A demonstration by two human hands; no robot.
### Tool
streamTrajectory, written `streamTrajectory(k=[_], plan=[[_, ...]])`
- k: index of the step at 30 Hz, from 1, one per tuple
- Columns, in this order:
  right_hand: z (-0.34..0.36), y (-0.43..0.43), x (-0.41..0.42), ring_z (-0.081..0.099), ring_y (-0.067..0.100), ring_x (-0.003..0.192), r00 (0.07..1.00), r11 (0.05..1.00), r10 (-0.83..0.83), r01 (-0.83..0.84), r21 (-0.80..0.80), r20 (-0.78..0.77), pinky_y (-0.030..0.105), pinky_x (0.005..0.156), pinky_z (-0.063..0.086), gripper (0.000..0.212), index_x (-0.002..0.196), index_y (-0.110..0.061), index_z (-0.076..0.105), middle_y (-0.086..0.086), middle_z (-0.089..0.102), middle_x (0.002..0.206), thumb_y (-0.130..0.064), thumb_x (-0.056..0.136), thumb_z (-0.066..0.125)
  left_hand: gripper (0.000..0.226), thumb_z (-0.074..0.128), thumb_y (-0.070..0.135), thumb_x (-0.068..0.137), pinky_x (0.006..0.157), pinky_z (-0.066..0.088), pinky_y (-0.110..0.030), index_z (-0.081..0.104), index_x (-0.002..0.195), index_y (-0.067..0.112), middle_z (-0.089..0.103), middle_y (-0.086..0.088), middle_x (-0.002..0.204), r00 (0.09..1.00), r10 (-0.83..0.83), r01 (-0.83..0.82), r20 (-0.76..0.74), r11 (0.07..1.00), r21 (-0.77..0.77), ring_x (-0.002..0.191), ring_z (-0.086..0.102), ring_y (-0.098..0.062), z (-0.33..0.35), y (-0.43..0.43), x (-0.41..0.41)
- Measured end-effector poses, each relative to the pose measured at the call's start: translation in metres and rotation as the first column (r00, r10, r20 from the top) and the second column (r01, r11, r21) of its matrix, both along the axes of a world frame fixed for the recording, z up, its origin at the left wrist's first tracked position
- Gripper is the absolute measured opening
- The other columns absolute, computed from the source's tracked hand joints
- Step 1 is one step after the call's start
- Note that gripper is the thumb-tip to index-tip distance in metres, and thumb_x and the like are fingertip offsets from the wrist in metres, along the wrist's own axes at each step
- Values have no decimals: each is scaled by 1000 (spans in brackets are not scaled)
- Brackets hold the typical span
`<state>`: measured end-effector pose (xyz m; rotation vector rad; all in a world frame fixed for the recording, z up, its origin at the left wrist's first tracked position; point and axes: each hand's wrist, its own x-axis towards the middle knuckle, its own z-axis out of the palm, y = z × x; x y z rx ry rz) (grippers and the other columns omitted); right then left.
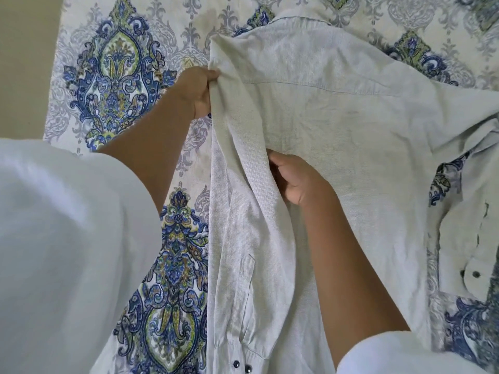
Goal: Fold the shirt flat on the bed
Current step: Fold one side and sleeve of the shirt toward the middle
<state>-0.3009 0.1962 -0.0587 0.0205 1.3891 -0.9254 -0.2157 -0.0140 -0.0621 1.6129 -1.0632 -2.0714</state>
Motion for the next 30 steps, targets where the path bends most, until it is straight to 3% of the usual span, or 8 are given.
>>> streamTrajectory(k=[3, 6, 10, 17, 19, 22, 26, 30], plan=[[0, -2, 5, 65, 22, 69, 990, 993, -116, 116, -7, -85, 31, 63, 56, 12, 84, -7, 69, 8, 69, 74, -10, 89, 59, 24, 45, 11, 96, 67, 57, -36, 59, 113, 0, 69, -11, 99, 1000, 13, -13, 1, 1000, -8, 88, 69, -23, 2, 2, 0], [-5, -3, 4, 64, 23, 67, 962, 979, -199, 203, 1, -186, 35, 67, 56, 13, 80, -7, 66, 9, 67, 73, -6, 88, 56, 27, 45, 23, 98, 68, 57, -36, 62, 110, 5, 74, -6, 90, 999, -6, 6, -48, 1000, 10, 86, 71, -22, 8, 14, 5], [-11, -2, 0, 67, 29, 91, 958, 995, 65, -43, 85, -280, 43, 89, 53, 23, 98, -4, 68, 12, 70, 95, -23, 87, 60, 22, 59, 32, 90, 61, 55, -33, 62, 94, 11, 66, -3, 87, 992, -28, 30, 126, 999, -13, 77, 65, -21, 15, 58, 26], [-12, 8, -6, 68, 23, 80, 996, 999, 9, -12, 30, 92, 37, 77, 57, 21, 100, -6, 68, 10, 71, 88, -22, 90, 58, 2, 61, 4, 83, 80, 52, -45, 59, 81, 5, 61, -19, 83, 981, -97, 88, 167, 994, 60, 76, 58, -29, 2, 159, 64], [-12, 11, -3, 67, 17, 70, 977, 993, -103, 112, -34, 187, 33, 74, 57, 15, 87, -8, 67, 4, 69, 75, -18, 91, 57, 10, 53, -4, 80, 71, 51, -40, 56, 76, 4, 58, -16, 76, 985, -1, -7, 174, 999, 46, 70, 56, -28, -2, 162, 68], [-8, 16, 2, 70, 17, 78, 930, 967, -192, 234, -102, 313, 32, 77, 59, 22, 101, -4, 65, 7, 72, 85, -21, 93, 53, 12, 46, -4, 81, 61, 45, -35, 50, 76, 5, 53, -12, 71, 988, 89, -93, 124, 995, 29, 63, 51, -24, -6, 165, 79], [-1, 15, 4, 71, 17, 68, 933, 967, -203, 239, -89, 296, 26, 63, 59, 24, 95, -1, 67, 8, 73, 76, -19, 94, 51, 15, 48, 2, 88, 62, 49, -35, 56, 77, 8, 55, -11, 74, 986, 81, -81, 149, 997, -2, 66, 54, -24, -8, 166, 82], [1, 19, 2, 71, 18, 65, 831, 846, -471, 521, -115, 297, 27, 56, 58, 18, 90, -5, 63, 7, 72, 73, 3, 91, 47, 20, 48, 2, 91, 43, 46, -23, 54, 74, 9, 52, -7, 68, 971, 127, -120, 201, 992, -45, 58, 50, -18, -11, 164, 79]])
